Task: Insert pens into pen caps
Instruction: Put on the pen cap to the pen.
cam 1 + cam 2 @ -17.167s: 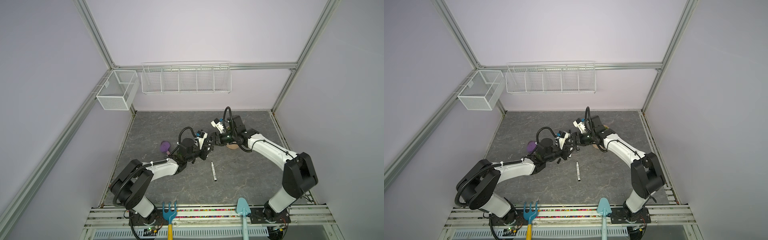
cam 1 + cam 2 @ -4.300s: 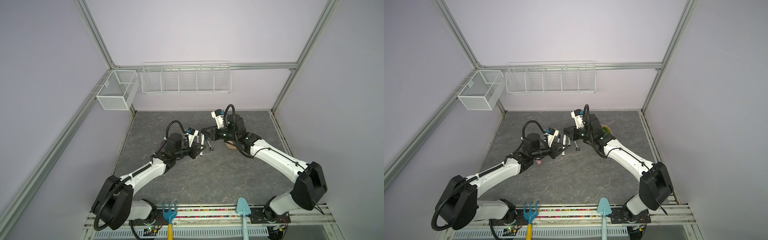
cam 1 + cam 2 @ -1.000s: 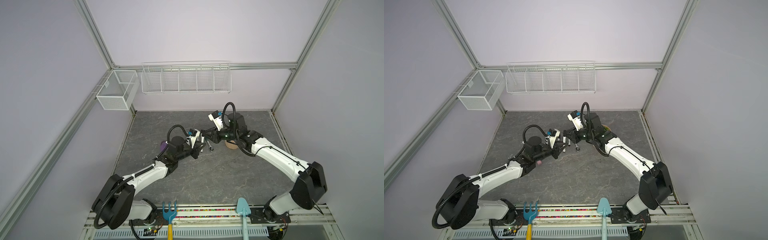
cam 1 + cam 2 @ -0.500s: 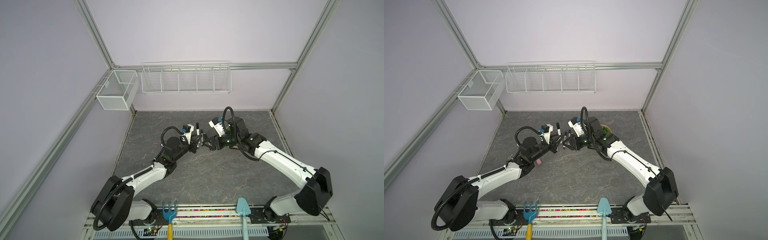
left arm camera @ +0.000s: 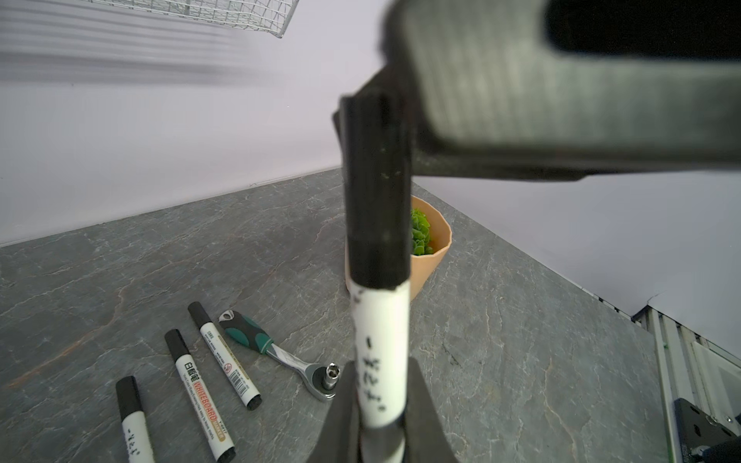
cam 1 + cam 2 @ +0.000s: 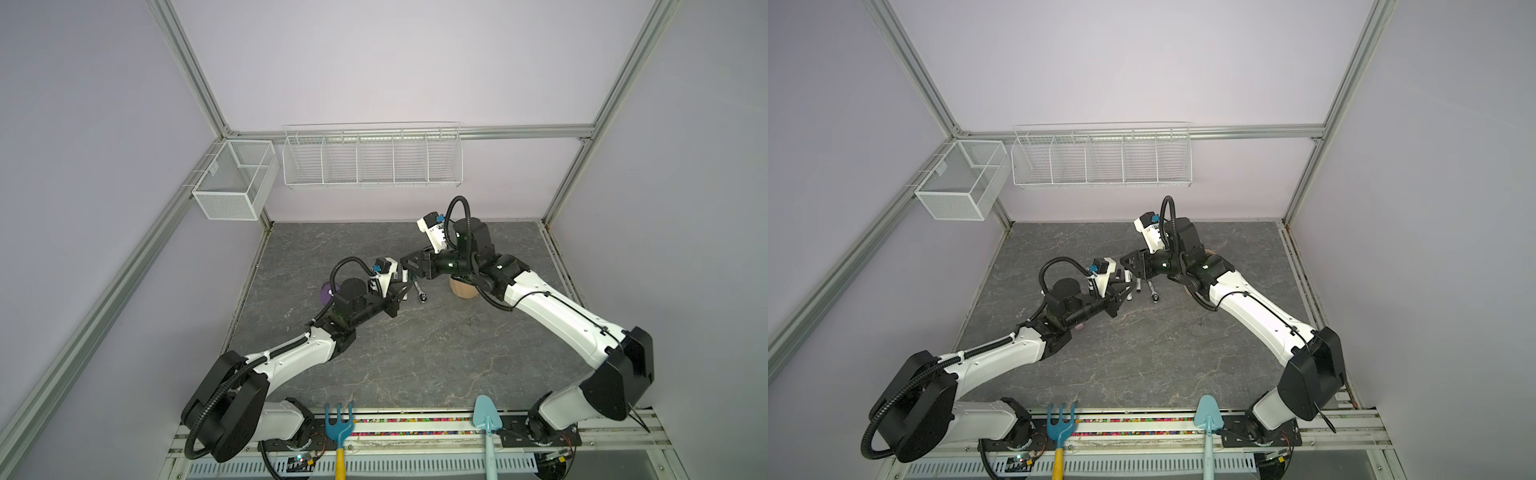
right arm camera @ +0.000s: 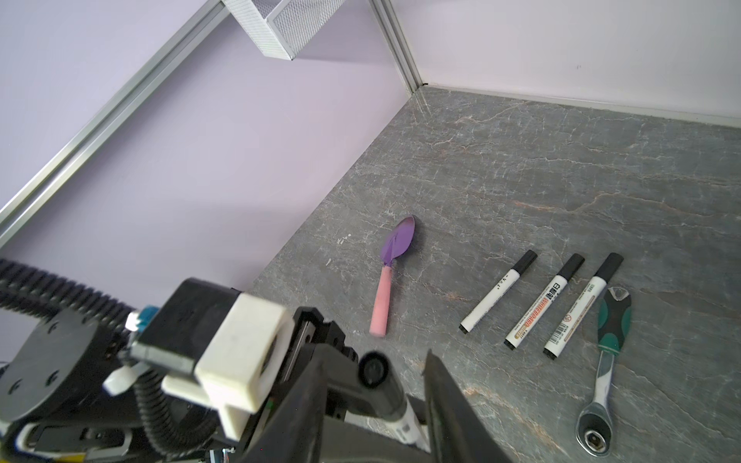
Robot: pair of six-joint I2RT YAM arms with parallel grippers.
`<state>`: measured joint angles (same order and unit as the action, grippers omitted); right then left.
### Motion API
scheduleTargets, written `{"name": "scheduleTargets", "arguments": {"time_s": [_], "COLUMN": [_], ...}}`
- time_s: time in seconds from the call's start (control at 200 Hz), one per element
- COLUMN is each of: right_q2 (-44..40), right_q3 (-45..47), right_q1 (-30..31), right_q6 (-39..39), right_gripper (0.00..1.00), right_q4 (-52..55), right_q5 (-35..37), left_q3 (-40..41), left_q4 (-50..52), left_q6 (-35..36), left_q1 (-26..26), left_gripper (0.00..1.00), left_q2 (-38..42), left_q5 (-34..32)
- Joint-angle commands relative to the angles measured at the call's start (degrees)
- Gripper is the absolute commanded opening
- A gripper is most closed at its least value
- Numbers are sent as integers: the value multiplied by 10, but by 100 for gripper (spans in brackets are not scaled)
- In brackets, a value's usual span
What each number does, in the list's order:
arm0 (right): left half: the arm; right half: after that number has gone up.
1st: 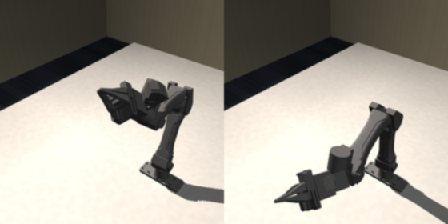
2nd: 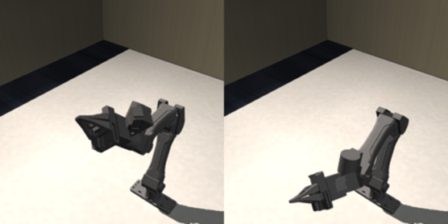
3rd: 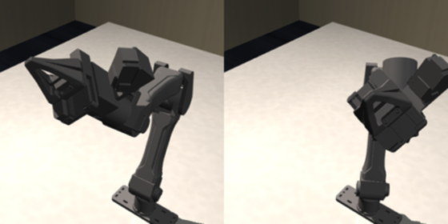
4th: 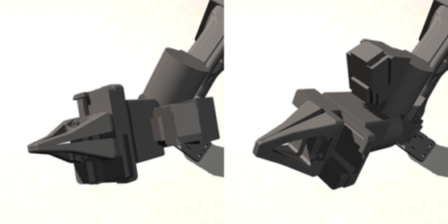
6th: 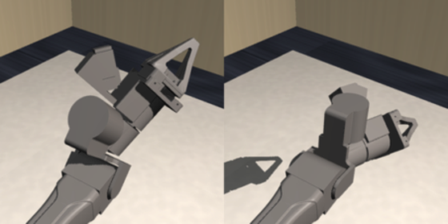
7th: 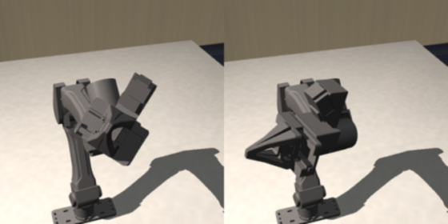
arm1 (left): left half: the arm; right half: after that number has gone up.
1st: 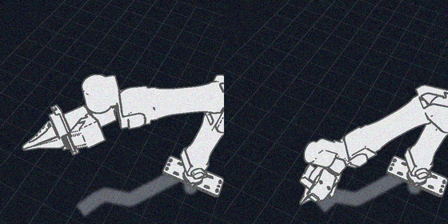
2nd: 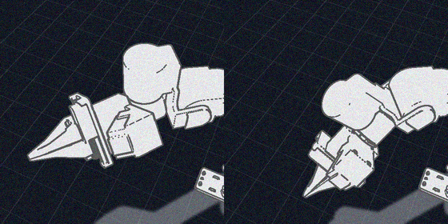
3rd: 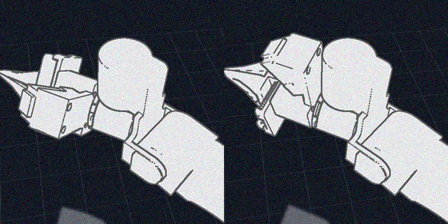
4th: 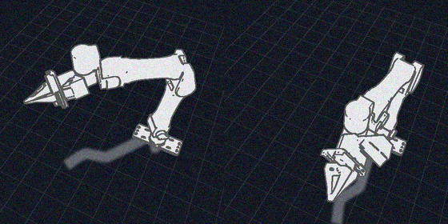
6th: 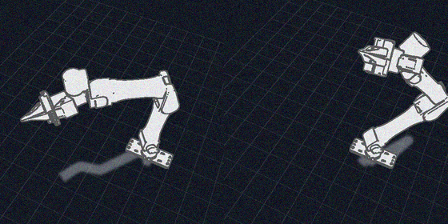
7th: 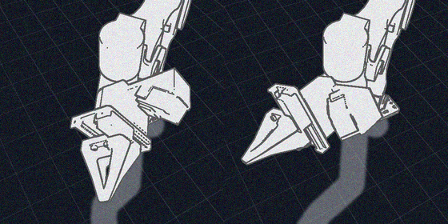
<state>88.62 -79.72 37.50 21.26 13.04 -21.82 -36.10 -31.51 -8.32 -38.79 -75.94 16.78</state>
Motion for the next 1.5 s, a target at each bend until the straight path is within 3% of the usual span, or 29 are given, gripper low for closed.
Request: {"name": "scheduleTargets", "arguments": {"time_s": [0.0, 0.315, 0.56, 0.76, 1.095, 1.315, 1.495], "right_q2": [17, 28, 38, 48, 99, 126, 161], "right_q3": [-8, -3, 10, 53, 104, 120, 116], "right_q1": [-1, -2, -2, -3, -2, 0, 17], "right_q6": [10, 17, 30, 53, 33, 17, -2], "right_gripper": [37, 31, 15, 7, 7, 7, 7], "right_q4": [-12, -15, -18, 1, 78, 133, 167], "right_q5": [1, 2, -5, -26, -156, -176, -167], "left_q3": [3, -3, -4, -25, -65, -91, -115], "left_q4": [-1, 11, 4, -36, -144, -212, -219], "left_q6": [-3, 1, -10, -3, 10, -44, -39], "left_q1": [-4, -5, -6, -6, 5, 67, 74], "left_gripper": [0, 0, 0, 0, 0, 0, 0], "left_q2": [8, 12, 21, 33, -12, -37, -44], "left_q5": [12, 21, 19, -21, -139, -145, -145]}}
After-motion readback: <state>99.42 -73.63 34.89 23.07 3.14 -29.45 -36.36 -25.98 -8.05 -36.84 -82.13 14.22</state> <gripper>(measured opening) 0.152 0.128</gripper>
